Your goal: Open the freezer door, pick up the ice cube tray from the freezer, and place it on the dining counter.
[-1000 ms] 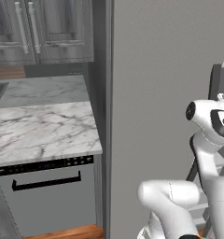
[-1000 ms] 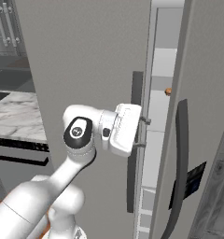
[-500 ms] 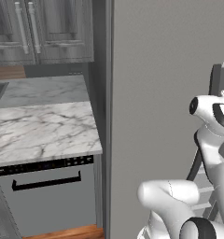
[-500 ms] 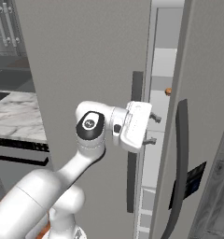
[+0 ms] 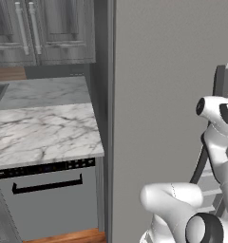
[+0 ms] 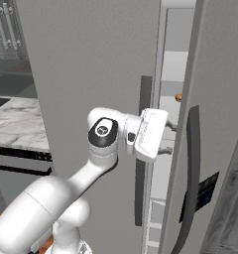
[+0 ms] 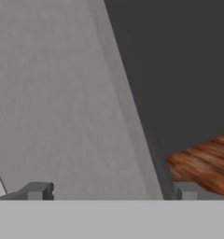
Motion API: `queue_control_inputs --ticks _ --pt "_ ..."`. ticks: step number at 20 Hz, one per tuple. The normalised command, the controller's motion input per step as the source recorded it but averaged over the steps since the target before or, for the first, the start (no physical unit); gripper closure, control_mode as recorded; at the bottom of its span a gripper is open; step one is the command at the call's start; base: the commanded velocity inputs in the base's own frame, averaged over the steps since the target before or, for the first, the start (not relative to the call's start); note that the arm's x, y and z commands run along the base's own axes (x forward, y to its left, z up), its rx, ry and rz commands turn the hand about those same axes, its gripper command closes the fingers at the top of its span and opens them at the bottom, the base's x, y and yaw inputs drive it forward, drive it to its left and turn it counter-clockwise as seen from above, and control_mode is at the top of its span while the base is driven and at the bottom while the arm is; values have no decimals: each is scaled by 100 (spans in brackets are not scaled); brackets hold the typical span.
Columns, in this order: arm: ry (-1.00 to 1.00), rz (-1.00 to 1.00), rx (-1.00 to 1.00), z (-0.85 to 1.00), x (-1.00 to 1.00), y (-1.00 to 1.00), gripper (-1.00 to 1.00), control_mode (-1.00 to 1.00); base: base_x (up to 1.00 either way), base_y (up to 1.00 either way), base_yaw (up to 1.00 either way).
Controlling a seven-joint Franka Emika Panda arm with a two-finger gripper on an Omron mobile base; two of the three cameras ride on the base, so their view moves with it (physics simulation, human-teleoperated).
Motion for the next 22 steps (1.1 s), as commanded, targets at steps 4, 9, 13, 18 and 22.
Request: queue_control_inputs --ticks 4,9,13,18,22 --pt "0 -2 0 -3 0 -6 -100 -100 0 0 0" --pt "0 -3 0 -1 0 -8 -100 -100 0 0 0" --pt "0 -3 0 0 0 -11 -100 -100 0 0 0" --pt "0 -2 0 0 0 -18 -100 -100 0 0 0" --pt "0 -2 0 0 0 -23 -100 -100 0 0 0"
